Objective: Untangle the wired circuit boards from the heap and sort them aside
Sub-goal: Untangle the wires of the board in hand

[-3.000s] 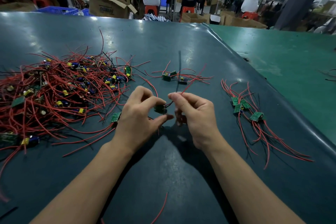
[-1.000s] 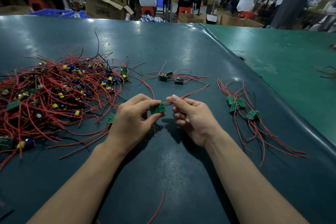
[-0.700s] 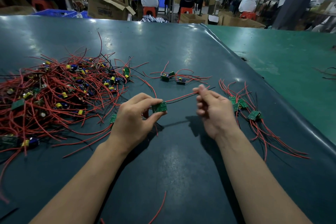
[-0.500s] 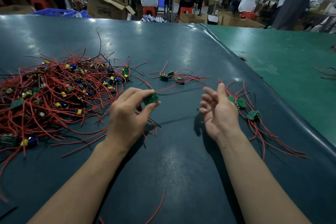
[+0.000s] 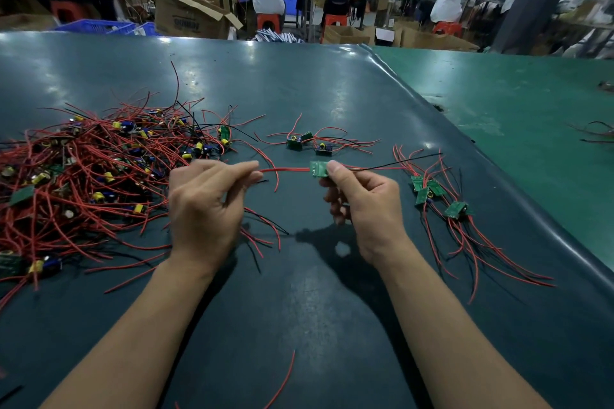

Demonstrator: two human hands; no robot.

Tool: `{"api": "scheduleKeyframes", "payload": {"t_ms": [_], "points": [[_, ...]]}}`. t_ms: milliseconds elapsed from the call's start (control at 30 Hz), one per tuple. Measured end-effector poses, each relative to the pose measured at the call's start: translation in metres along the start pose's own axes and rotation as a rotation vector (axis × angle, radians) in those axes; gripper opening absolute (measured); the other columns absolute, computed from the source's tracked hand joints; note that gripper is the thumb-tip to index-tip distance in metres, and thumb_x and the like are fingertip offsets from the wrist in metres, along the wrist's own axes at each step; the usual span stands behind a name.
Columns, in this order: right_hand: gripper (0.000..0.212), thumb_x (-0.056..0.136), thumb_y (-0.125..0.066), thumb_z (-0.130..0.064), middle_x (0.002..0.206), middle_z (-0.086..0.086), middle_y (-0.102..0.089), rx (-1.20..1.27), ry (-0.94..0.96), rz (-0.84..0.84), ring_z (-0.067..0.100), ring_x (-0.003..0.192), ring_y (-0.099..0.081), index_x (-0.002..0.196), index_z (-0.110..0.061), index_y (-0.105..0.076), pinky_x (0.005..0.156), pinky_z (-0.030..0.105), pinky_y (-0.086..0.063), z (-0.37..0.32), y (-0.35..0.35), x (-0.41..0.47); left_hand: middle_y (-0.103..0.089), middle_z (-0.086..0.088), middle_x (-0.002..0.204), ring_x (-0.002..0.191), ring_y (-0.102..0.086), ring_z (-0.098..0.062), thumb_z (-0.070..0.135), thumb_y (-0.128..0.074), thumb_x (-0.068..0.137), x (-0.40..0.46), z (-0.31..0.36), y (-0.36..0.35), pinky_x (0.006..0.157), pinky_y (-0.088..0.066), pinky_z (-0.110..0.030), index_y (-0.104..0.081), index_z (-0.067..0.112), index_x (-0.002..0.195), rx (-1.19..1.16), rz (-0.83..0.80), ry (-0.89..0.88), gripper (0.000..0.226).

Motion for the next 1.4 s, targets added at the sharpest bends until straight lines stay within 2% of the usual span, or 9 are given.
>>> {"api": "scheduleKeyframes", "payload": {"t_ms": [200,333,433,533,867,1067,1167,1267,1400], "points": [[0.028,0.092,-0.067,-0.027,0.051,-0.003,-0.056,0.25,0.144,0.584,0.007,0.037,-0.045,0.069,-0.013,-0.062,0.034,0.018,-0.035,-0.014,0.072,-0.004,-0.073,-0.011,0.097,0.097,-0.059,-0.036,0.018,-0.068,0.09,-0.011,-0.044,-0.016,0.088,-0.045,-0.047,-0.074,0.01,0.105,0.196,-0.142,0.339,0.018],[0.033,0.088,-0.069,-0.041,0.063,-0.001,-0.06,0.48,-0.144,0.707,0.004,0.041,-0.052,0.077,-0.01,-0.062,0.038,0.017,-0.039,0.023,0.087,-0.008,-0.064,-0.013,0.11,0.105,-0.051,-0.038,0.036,-0.06,0.093,-0.021,-0.059,-0.025,0.088,-0.038,-0.047,-0.07,0.015,0.108,0.455,-0.315,0.453,0.028],[0.028,0.091,-0.067,-0.035,0.056,-0.005,-0.06,0.417,-0.191,0.637,0.004,0.041,-0.05,0.075,-0.012,-0.065,0.038,0.016,-0.038,0.028,0.079,-0.004,-0.058,-0.017,0.107,0.102,-0.053,-0.039,0.044,-0.049,0.096,-0.031,-0.067,-0.03,0.087,-0.042,-0.047,-0.067,0.011,0.105,0.528,-0.43,0.538,0.038],[0.028,0.095,-0.063,-0.031,0.049,-0.008,-0.054,0.315,-0.173,0.564,0.005,0.039,-0.044,0.074,-0.012,-0.065,0.037,0.017,-0.033,0.025,0.07,0.0,-0.055,-0.014,0.106,0.099,-0.054,-0.037,0.04,-0.056,0.09,-0.033,-0.066,-0.031,0.089,-0.044,-0.044,-0.066,0.013,0.101,0.445,-0.45,0.582,0.031],[0.034,0.099,-0.055,-0.025,0.049,-0.008,-0.052,0.166,-0.125,0.455,0.005,0.037,-0.039,0.07,-0.012,-0.066,0.034,0.016,-0.029,0.019,0.056,0.004,-0.05,-0.012,0.122,0.113,-0.043,-0.036,0.02,-0.059,0.074,-0.035,-0.072,-0.024,0.094,-0.04,-0.043,-0.055,0.022,0.125,0.54,-0.646,0.648,0.05],[0.034,0.099,-0.055,-0.026,0.049,-0.008,-0.053,0.126,-0.121,0.415,0.005,0.037,-0.04,0.07,-0.013,-0.067,0.034,0.017,-0.03,0.02,0.053,0.005,-0.056,-0.018,0.116,0.105,-0.054,-0.037,0.008,-0.059,0.084,-0.028,-0.064,-0.023,0.094,-0.044,-0.045,-0.061,0.009,0.122,0.314,-0.429,0.591,0.037],[0.032,0.099,-0.055,-0.027,0.052,-0.006,-0.054,0.074,-0.133,0.32,0.007,0.039,-0.041,0.073,-0.012,-0.068,0.036,0.018,-0.032,0.02,0.041,0.006,-0.066,-0.017,0.105,0.098,-0.06,-0.037,0.005,-0.061,0.087,-0.008,-0.045,-0.008,0.091,-0.049,-0.047,-0.064,0.003,0.114,0.191,-0.206,0.393,0.027],[0.024,0.098,-0.057,-0.021,0.06,0.0,-0.058,0.025,-0.176,0.024,0.008,0.042,-0.046,0.082,-0.007,-0.069,0.038,0.017,-0.035,0.02,0.007,0.006,-0.059,-0.021,0.105,0.099,-0.058,-0.032,-0.001,-0.065,0.089,0.007,-0.002,0.02,0.087,-0.052,-0.043,-0.063,-0.004,0.113,0.021,0.088,0.05,0.025],[0.012,0.092,-0.063,-0.011,0.076,0.003,-0.069,0.005,-0.285,-0.459,0.009,0.052,-0.058,0.102,-0.008,-0.069,0.044,0.018,-0.046,0.03,-0.049,-0.021,-0.057,-0.016,0.111,0.106,-0.056,-0.02,-0.003,-0.068,0.086,-0.002,0.034,0.016,0.087,-0.053,-0.039,-0.063,-0.006,0.114,-0.193,0.093,-0.177,0.028]]}}
Point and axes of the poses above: each hand's wrist, its own x-axis towards the middle knuckle, its own y-axis out of the back of the hand, z = x × y, the point moved 10 cm from there along x, towards the middle knuckle
